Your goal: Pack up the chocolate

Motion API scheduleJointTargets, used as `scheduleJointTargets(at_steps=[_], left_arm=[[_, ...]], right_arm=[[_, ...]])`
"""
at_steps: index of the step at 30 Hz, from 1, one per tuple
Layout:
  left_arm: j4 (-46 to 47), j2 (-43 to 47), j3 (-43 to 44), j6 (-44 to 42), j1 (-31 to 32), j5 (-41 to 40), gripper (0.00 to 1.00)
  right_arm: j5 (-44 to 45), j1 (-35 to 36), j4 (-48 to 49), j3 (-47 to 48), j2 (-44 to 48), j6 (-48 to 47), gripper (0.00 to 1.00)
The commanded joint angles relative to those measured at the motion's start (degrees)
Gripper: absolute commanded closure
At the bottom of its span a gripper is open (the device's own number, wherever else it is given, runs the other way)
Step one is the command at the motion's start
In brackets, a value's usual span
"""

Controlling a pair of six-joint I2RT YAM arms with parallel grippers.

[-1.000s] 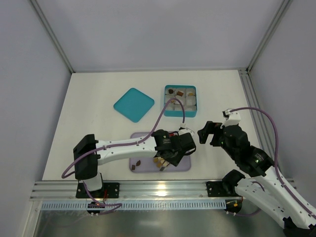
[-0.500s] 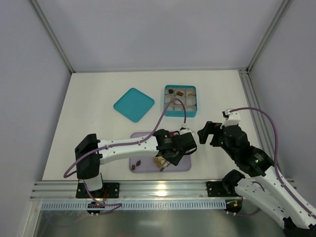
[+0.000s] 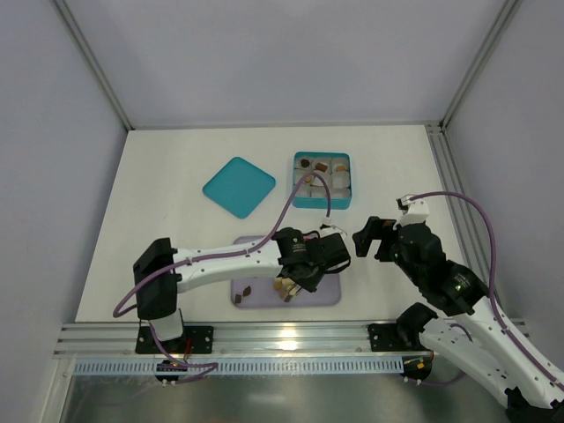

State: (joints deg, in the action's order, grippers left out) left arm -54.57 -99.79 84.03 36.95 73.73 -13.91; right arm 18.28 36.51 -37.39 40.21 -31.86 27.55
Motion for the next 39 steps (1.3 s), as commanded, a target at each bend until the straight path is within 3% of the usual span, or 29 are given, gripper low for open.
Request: scheduleJointTargets(at_steps=[1,27,39], left_arm=[[-1.2,3.0,2.5,-0.9,-0.5,-2.0,0.70],[-2.7,7.8,2.5,-1.1,-0.9,-3.3,0.70],[-1.8,9.7,4.3,-2.8,-4.1,-2.5,0.70]], right_arm=[[0.7,-0.2,1.4,0.9,0.0,0.1,0.00],[0.6,-0.2,2.0,0.3,-0.8,0.2,0.00],[0.6,-0.3,2.6,0.4,-1.4,0.1,0.00]])
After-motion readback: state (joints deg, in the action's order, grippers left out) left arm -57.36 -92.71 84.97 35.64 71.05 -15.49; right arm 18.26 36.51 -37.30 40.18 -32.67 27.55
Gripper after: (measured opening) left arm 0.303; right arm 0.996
